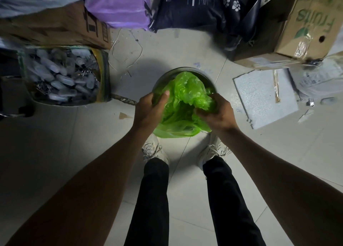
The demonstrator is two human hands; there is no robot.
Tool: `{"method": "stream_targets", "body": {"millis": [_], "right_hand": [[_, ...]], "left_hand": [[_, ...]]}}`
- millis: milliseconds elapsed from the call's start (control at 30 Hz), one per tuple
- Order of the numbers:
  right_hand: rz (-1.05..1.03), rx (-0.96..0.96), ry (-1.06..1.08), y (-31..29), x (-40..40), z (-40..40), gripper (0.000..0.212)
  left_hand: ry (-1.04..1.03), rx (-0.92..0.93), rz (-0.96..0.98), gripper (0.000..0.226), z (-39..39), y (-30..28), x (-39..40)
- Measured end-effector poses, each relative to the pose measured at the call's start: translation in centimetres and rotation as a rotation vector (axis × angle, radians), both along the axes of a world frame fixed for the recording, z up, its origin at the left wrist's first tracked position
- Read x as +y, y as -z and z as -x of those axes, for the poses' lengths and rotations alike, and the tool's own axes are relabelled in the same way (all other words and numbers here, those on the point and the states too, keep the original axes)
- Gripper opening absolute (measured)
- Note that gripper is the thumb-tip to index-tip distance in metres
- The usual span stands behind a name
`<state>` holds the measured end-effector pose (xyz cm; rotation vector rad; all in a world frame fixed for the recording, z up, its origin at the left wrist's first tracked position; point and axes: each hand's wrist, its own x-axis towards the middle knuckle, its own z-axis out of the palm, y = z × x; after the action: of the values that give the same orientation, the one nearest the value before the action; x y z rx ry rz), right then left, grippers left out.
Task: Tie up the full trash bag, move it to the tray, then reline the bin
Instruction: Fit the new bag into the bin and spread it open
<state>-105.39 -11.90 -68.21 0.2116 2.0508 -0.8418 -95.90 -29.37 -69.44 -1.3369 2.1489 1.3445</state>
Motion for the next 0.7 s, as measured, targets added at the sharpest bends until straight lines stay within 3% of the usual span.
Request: {"method": "stream_targets", "body": {"millis": [133, 267, 333, 500, 600, 700], "right_hand": [[0.156, -0.086, 0.203, -0.1, 0.3, 0.1, 0.05], [0.21, -0.046, 0.264, 0.1, 0.5, 0.2, 0.026], [0.181, 0.085, 0.09, 0.6, 0.8, 0.5, 0.029], [-0.023, 0.378, -0.316, 0.7, 1.2, 1.3, 0.028], [-0.14, 0.339, -0.432, 1.2, 1.1, 1.8, 0.041], [-0.204, 0.293, -0.483, 1.7, 1.0, 2.2, 0.065]], "left_hand": [[0.053, 0.011, 0.161, 0.017, 0.0, 0.4, -0.2], [0.13, 0.052, 0.297, 0.018, 0.2, -0.1, -0.7], [0.237, 0.085, 0.331, 0.012, 0.2, -0.2, -1.2], [0.39, 0.102, 0.332, 0.031, 0.2, 0.1, -2.1], [0.384, -0.014, 0.299, 0.036, 0.3, 0.4, -2.3], [0.366, -0.092, 0.236, 0.06, 0.3, 0.6, -2.7]]}}
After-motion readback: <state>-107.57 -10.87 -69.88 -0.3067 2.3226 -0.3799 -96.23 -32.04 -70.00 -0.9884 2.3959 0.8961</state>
